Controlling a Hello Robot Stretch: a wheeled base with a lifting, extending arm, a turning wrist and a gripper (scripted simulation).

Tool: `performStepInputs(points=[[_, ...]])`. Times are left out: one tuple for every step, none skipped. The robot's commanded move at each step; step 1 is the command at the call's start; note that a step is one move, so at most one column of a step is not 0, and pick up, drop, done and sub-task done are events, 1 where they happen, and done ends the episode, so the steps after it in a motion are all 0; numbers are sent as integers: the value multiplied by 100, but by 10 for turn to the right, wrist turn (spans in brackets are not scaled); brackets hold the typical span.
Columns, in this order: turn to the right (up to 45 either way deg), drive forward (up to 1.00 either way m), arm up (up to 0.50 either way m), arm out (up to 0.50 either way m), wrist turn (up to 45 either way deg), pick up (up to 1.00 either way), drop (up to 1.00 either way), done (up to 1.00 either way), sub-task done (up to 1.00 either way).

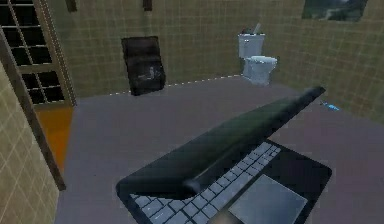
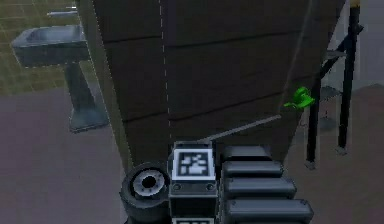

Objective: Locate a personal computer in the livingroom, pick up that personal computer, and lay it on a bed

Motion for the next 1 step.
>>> performStepInputs(points=[[-150, 0, 0, 0, 0, 0, 0, 0, 0]])
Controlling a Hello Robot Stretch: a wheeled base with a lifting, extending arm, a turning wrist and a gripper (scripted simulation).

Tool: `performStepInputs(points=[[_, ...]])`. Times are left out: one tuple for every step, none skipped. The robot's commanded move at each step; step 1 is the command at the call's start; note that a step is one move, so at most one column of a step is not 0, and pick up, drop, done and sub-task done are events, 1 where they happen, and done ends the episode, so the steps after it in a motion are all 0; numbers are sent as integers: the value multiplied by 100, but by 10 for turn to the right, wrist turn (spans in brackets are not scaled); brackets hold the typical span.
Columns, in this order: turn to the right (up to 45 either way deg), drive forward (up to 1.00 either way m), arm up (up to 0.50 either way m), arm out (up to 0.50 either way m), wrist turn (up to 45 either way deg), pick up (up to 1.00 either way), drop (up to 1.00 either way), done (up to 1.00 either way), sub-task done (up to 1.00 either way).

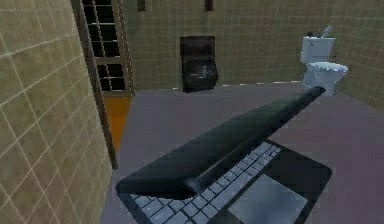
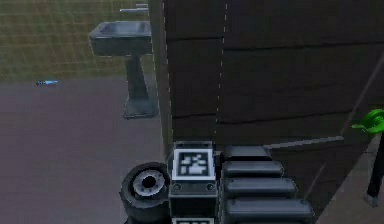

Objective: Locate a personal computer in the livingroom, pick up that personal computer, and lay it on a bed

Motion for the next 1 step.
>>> performStepInputs(points=[[0, 30, 0, 0, 0, 0, 0, 0, 0]])
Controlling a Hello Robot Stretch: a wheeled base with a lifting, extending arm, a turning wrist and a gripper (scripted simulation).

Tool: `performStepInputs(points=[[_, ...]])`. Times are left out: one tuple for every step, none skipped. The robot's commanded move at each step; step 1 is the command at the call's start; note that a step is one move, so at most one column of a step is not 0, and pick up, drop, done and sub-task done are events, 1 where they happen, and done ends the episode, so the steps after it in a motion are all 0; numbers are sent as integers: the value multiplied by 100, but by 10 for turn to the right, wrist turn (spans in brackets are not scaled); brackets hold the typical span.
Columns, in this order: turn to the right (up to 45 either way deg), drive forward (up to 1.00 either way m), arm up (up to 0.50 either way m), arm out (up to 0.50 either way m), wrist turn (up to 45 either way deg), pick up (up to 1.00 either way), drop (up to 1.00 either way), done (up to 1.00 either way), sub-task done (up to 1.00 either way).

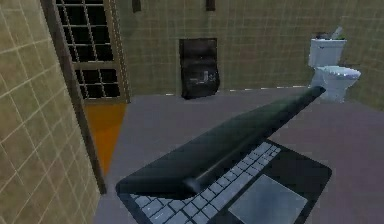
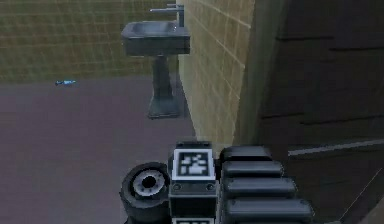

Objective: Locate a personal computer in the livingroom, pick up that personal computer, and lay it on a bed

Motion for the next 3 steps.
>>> performStepInputs(points=[[-90, 0, 0, 0, 0, 0, 0, 0, 0], [0, 100, 0, 0, 0, 0, 0, 0, 0], [0, 65, 0, 0, 0, 0, 0, 0, 0]])
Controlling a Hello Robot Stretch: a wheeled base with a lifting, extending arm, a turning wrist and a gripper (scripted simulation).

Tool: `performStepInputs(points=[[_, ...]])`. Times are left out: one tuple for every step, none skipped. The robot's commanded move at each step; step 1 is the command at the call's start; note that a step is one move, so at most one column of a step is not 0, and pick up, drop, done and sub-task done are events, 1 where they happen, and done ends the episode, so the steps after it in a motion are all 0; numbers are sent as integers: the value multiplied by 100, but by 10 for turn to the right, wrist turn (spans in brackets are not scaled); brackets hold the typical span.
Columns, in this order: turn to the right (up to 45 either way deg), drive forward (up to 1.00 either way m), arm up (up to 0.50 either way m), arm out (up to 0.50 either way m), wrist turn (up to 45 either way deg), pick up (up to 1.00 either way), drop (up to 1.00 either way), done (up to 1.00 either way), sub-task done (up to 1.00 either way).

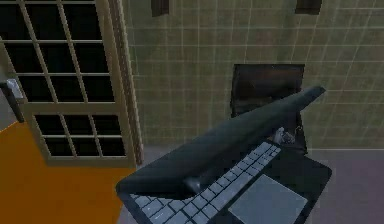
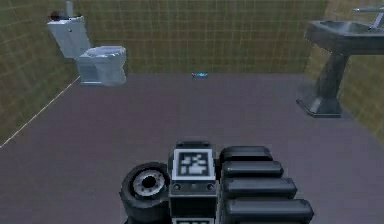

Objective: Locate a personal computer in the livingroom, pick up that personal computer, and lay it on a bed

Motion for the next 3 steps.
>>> performStepInputs(points=[[-390, 0, 0, 0, 0, 0, 0, 0, 0], [0, 45, 0, 0, 0, 0, 0, 0, 0], [-450, 0, 0, 0, 0, 0, 0, 0, 0]])
